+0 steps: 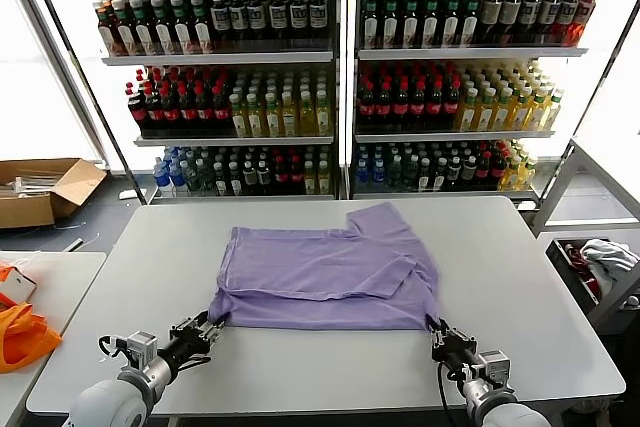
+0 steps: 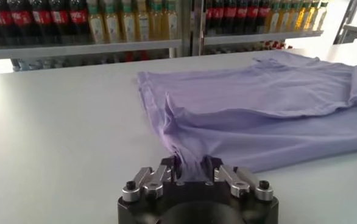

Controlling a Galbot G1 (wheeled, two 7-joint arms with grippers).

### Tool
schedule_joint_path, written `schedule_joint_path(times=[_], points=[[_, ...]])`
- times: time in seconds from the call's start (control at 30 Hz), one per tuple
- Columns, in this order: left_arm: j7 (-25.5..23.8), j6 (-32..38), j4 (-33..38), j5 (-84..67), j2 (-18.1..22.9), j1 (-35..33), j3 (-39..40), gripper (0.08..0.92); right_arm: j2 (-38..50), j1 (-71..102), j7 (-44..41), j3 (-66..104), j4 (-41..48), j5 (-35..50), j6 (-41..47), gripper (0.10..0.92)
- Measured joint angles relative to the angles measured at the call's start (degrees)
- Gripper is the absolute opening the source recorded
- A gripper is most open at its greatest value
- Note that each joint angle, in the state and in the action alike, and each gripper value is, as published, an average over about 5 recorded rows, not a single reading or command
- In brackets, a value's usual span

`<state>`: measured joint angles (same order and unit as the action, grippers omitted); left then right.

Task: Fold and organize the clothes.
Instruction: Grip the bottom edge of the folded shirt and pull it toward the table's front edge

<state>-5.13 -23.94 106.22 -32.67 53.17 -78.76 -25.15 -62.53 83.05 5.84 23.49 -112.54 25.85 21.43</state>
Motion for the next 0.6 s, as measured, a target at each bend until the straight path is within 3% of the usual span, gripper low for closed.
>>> schedule_joint_path(times=[0.3,0.6], points=[[-0.01,0.13,1.10,-0.04,0.02,-1.46,-0.95,0.104,0.46,1.82,-1.00,0.79,-1.78,-0.04,0.00,0.124],[-0.05,-0.26,5.38,0.53,0.25,-7.12,-4.00,0.090,-0.77,7.89,-2.93,3.96,-5.82,-1.68,-1.14,0.124]])
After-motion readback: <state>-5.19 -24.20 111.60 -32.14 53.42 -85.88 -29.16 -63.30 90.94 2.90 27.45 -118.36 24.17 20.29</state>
